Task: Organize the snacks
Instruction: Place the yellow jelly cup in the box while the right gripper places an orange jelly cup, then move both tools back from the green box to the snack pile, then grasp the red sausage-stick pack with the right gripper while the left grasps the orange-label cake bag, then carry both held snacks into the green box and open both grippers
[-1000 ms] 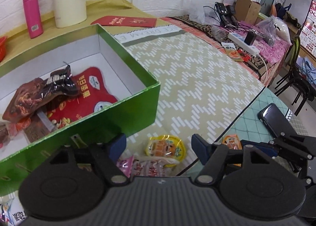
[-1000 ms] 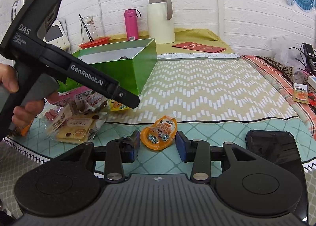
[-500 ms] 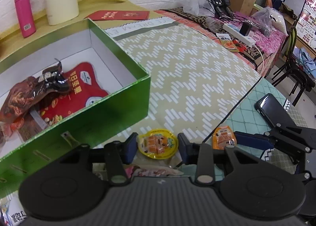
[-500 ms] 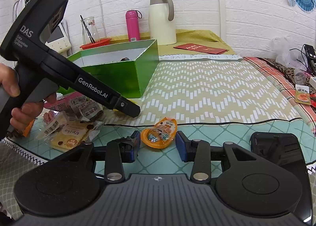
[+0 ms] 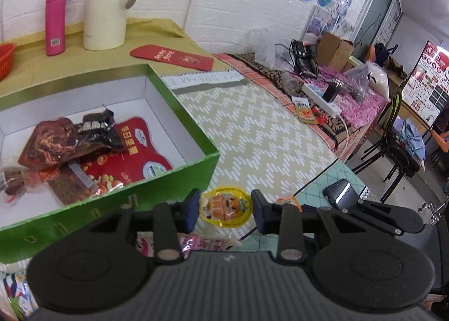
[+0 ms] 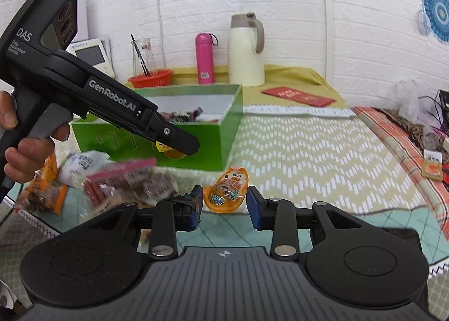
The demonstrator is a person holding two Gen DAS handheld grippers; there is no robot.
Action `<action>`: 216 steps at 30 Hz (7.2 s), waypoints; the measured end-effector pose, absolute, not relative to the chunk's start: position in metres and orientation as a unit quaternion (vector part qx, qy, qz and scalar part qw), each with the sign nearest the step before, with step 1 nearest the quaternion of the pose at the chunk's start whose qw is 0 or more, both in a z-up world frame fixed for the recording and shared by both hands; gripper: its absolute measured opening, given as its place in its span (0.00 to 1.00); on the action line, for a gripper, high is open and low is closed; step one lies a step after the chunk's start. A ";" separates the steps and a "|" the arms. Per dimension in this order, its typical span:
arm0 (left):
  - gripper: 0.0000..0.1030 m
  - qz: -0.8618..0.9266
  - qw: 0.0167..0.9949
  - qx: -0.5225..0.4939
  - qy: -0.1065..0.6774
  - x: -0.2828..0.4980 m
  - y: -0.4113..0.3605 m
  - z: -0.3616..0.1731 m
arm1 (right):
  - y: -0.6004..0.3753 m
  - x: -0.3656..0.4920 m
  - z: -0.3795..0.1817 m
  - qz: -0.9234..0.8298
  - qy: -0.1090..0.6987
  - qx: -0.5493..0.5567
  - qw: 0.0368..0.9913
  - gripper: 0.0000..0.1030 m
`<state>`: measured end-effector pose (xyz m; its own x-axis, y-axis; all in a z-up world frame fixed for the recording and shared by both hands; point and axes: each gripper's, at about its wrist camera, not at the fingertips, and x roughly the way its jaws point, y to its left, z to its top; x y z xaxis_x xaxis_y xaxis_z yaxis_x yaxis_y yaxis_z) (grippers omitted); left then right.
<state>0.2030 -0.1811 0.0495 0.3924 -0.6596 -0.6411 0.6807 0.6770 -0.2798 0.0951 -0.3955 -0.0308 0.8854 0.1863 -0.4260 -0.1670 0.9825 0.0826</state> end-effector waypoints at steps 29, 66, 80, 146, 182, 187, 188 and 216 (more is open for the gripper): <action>0.38 -0.259 0.879 -0.074 0.392 0.304 -0.070 0.029 | -0.317 0.250 -0.015 0.166 0.265 0.075 0.947 0.67; 0.87 -0.242 0.928 -0.073 0.273 0.128 -0.030 0.059 | -0.346 0.089 0.002 0.161 0.182 0.050 0.969 1.00; 0.87 -0.277 0.904 -0.104 0.310 0.065 0.001 0.011 | -0.295 0.085 -0.042 0.177 0.228 0.014 0.957 1.00; 0.76 -0.288 0.896 -0.095 0.325 0.081 0.026 -0.015 | -0.273 0.065 -0.027 0.253 0.233 -0.049 0.938 0.87; 0.52 -0.304 0.900 -0.073 0.306 0.072 0.019 0.005 | -0.251 0.080 -0.012 0.293 0.251 -0.117 0.915 0.36; 0.51 -0.304 0.908 -0.070 0.278 0.082 0.016 0.027 | -0.266 0.081 0.013 0.281 0.212 -0.094 0.931 0.37; 0.51 -0.304 0.911 -0.069 0.271 0.087 0.015 0.032 | -0.269 0.085 0.017 0.274 0.206 -0.089 0.935 0.37; 0.53 -0.232 0.908 -0.119 0.328 0.311 -0.031 0.030 | -0.334 0.252 -0.002 0.103 0.232 -0.006 0.967 0.42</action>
